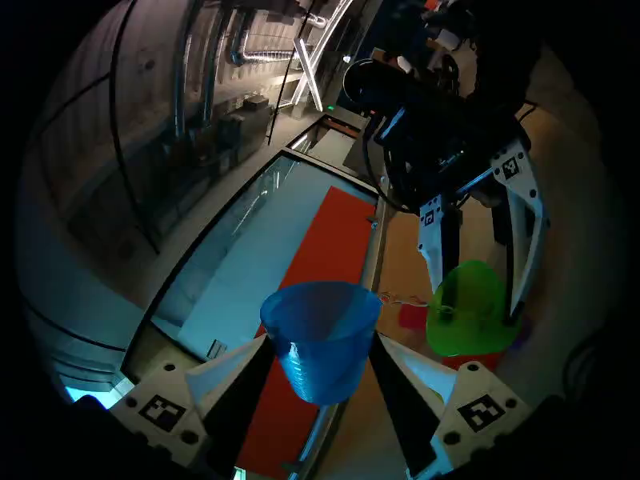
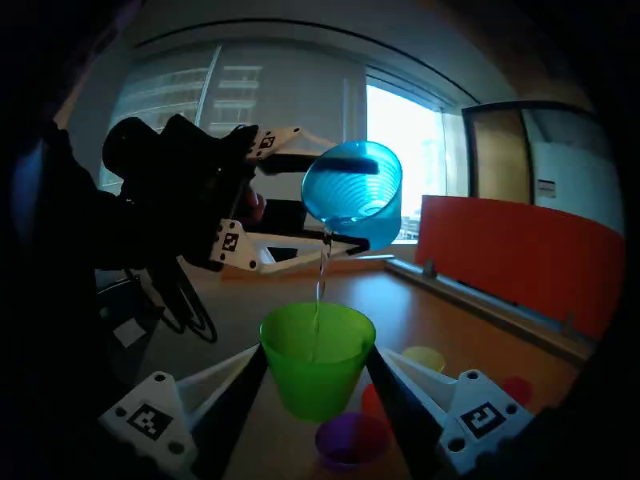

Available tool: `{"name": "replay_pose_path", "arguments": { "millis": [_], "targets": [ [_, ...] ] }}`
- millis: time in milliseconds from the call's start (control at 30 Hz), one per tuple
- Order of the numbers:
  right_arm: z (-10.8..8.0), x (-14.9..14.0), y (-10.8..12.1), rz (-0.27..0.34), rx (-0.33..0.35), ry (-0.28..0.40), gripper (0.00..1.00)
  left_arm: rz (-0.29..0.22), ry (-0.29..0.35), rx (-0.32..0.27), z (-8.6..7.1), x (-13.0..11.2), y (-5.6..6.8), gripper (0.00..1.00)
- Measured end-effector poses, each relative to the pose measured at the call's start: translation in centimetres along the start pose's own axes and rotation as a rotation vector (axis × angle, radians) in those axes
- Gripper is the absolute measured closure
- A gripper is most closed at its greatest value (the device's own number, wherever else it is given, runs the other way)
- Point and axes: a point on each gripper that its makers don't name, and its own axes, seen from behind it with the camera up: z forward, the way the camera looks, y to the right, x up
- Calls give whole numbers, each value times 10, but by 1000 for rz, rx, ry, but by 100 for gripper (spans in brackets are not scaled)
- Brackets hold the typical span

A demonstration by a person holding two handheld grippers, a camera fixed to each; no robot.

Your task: Pour water

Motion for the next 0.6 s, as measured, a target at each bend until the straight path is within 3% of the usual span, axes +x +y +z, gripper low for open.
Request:
{"name": "replay_pose_path", "arguments": {
  "millis": [600],
  "targets": [
    [0,0,0,-3,-2,0,11,45,7,6,1,4,0,20]
  ]
}}
